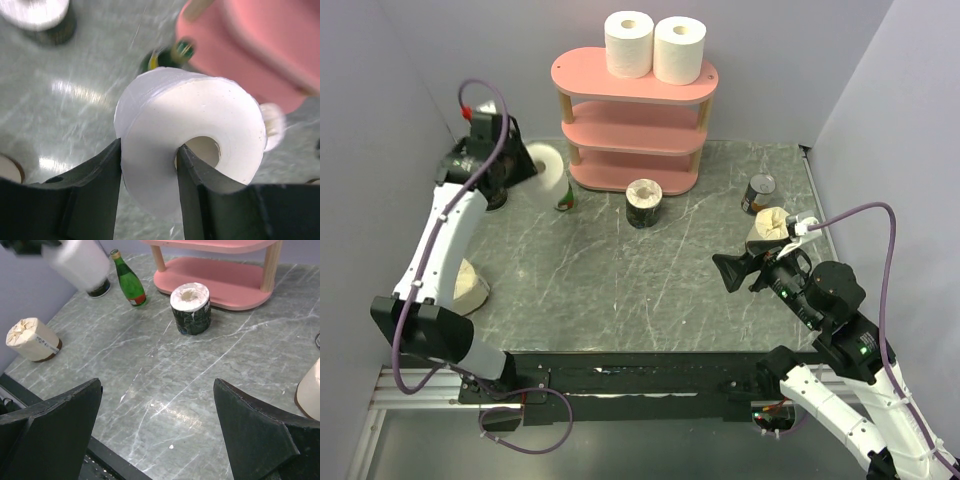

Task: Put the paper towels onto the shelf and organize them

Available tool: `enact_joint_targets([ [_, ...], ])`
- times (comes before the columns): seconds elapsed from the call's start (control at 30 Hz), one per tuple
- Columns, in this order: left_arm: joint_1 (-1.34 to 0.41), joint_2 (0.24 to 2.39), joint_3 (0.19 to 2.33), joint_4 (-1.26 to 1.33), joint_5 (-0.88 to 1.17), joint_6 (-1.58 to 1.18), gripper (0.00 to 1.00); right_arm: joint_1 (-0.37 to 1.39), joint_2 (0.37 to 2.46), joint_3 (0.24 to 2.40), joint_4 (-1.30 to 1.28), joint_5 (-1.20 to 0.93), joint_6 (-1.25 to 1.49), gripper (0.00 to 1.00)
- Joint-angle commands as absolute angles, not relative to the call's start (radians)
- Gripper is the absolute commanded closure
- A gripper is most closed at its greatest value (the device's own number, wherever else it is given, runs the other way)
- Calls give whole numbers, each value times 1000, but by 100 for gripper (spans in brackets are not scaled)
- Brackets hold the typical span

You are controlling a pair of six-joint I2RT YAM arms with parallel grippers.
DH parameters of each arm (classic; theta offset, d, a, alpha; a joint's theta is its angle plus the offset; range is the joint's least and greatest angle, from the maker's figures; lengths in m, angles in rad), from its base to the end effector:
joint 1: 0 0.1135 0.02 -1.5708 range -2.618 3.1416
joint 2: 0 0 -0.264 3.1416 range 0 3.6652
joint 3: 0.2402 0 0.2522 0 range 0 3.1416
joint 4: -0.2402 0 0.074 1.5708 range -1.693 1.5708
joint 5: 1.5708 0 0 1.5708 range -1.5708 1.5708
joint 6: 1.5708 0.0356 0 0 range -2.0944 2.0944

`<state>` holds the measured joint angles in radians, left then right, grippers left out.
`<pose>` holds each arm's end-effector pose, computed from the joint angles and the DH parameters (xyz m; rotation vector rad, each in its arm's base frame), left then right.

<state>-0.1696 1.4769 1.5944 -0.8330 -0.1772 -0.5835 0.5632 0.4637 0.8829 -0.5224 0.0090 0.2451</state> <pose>0.3103 -0.0468 0.3931 -0.5584 2.2108 -0.1936 0.0781 0.0490 0.3748 -0.2639 1.6892 0.5992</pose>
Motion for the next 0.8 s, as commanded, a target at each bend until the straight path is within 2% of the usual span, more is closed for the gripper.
enact_joint_targets([
  [0.0,-167,1537,1868,-906,-189,-552,73,566,476,942,-505,8,235,0],
  [0.23,-166,1722,2360,-1014,-157,-546,72,566,483,1006,-554,32,199,0],
  [0.3,-164,1749,2437,-1003,-143,-555,71,566,483,1022,-557,41,201,0],
  [0.53,-153,1683,2295,-717,-23,-575,69,566,483,1058,-581,29,213,0],
  [0.77,-153,1736,2350,-606,51,-600,70,566,459,1069,-601,43,212,0],
])
